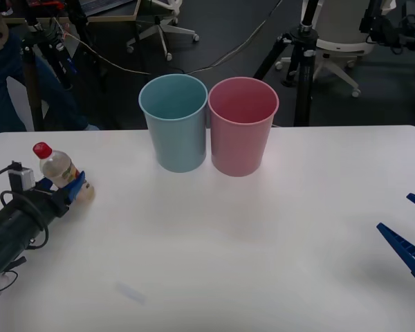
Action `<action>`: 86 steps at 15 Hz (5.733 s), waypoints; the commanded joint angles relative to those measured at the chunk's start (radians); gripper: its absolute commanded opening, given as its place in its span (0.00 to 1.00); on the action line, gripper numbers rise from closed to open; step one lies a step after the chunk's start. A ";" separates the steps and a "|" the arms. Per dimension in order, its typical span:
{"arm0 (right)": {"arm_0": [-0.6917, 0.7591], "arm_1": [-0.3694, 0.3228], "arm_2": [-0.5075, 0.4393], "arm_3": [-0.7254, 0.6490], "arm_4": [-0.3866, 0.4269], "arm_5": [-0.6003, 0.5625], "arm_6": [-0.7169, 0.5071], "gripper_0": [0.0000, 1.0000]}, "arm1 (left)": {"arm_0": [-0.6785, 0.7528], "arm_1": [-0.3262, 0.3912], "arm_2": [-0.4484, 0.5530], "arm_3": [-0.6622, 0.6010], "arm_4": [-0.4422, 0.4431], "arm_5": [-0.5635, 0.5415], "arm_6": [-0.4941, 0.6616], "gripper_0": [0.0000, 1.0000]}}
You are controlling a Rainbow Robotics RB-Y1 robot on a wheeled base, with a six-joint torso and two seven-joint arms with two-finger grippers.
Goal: Grasp the object on the table and drop it into the matching bin: aluminum can to the light blue bin, PET bottle to the pink bin.
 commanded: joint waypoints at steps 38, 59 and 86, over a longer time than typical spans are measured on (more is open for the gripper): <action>0.000 0.000 0.000 0.000 0.000 0.000 0.000 1.00 | 0.523 0.198 -0.026 -1.063 -0.265 0.024 0.600 0.00; 0.000 0.000 0.000 0.000 0.000 0.000 0.000 1.00 | -0.331 0.324 -0.465 -0.913 -0.495 0.024 1.142 0.00; 0.000 0.000 0.000 0.000 0.000 0.000 0.000 1.00 | -0.726 -0.228 -0.513 -0.215 -0.947 0.130 1.116 0.00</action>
